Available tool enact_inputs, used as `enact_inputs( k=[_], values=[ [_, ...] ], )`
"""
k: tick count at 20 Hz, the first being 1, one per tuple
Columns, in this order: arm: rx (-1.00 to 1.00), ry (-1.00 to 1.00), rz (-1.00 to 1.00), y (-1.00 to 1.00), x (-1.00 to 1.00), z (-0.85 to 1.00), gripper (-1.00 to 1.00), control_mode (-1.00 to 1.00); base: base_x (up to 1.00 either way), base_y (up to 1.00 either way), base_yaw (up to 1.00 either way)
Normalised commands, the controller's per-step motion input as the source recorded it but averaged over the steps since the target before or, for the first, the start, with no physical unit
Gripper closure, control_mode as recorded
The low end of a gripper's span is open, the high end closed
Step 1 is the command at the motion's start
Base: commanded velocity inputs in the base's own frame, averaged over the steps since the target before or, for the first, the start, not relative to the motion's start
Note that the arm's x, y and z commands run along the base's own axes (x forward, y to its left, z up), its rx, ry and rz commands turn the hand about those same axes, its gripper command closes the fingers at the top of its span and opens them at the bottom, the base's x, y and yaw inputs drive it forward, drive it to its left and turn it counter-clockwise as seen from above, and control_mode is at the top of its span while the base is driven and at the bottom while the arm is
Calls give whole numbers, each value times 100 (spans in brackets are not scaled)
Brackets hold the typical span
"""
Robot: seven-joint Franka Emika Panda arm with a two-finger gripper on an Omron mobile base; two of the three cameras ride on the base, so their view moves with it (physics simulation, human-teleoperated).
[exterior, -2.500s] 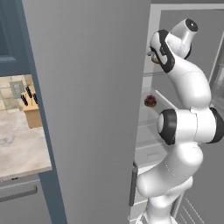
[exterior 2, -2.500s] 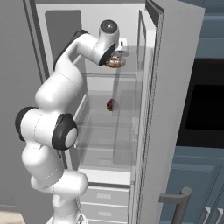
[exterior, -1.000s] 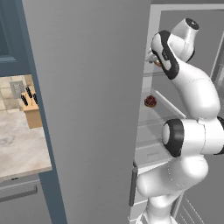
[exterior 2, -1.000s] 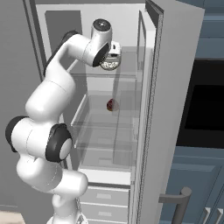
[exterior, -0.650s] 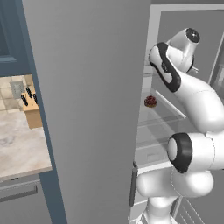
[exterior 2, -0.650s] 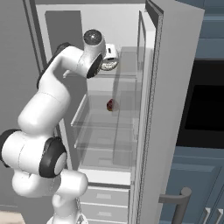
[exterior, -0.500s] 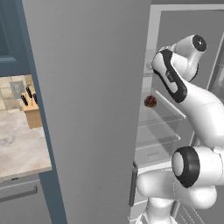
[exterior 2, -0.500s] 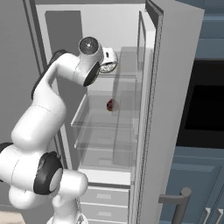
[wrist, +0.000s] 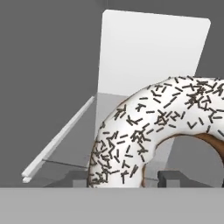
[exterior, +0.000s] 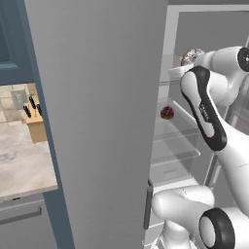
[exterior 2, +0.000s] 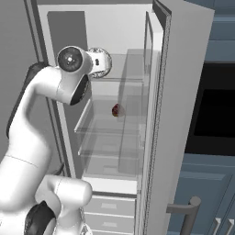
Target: Take the donut and cake from the fridge and place them on the empty tray on the dining counter.
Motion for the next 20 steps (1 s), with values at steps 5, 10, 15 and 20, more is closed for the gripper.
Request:
enact_inputs(
  k=[5, 10, 15, 20],
  values=[
    [0, 2, 0, 0, -100, -25, 100, -100, 0, 0, 0],
    [0, -12, -2, 18, -100, -54, 100, -100, 0, 0, 0],
    [0, -19, -3, 14, -97, -25, 100, -100, 0, 0, 0],
    [0, -3, -1, 0, -20, 0, 100, 100, -80, 4, -8]
  ],
)
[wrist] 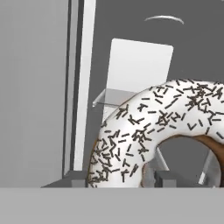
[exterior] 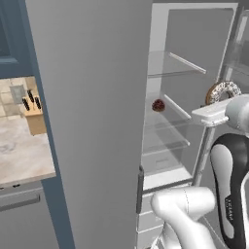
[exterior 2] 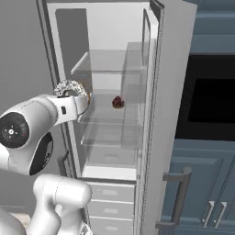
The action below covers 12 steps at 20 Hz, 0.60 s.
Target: Take the donut and cake from the fridge and place them on the empty tray on the dining counter.
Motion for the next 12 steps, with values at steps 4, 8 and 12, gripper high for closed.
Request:
enact_inputs(
  k=[4, 8, 12],
  values=[
    [0, 0, 0, 0, 0, 0, 100, 100, -100, 39, -6],
    [0, 0, 0, 0, 0, 0, 100, 100, -100, 81, -1],
    [0, 0, 0, 0, 0, 0, 100, 100, -100, 100, 3]
  ],
)
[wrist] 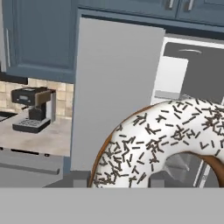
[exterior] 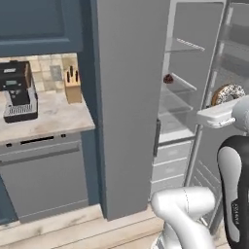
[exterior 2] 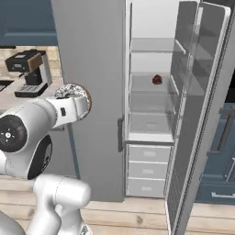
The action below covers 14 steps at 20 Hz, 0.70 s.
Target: Take the donut and cake from the fridge and place them on the empty tray on the dining counter.
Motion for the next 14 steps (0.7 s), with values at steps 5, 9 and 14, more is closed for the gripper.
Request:
enact_inputs(
  k=[5, 9, 14],
  values=[
    [0, 0, 0, 0, 0, 0, 100, 100, -57, 81, 67],
    [0, 0, 0, 0, 0, 0, 100, 100, 0, 3, 100],
    [0, 0, 0, 0, 0, 0, 100, 100, 0, 0, 100]
  ],
)
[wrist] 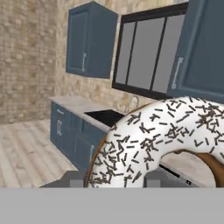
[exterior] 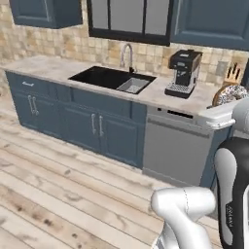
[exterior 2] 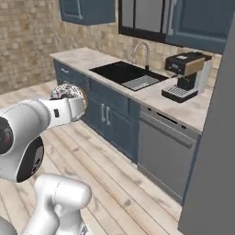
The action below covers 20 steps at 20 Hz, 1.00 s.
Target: Take the donut and cake from the fridge and place them on the empty tray on the dining counter.
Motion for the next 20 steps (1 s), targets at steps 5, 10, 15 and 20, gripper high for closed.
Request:
enact_inputs(
  k=[5, 10, 15, 20],
  values=[
    [0, 0, 0, 0, 0, 0, 100, 100, 0, 0, 100],
    [0, 0, 0, 0, 0, 0, 100, 100, 0, 0, 100],
    [0, 0, 0, 0, 0, 0, 100, 100, 2, 0, 100],
    [0, 0, 0, 0, 0, 0, 100, 100, 52, -38, 80]
  ],
)
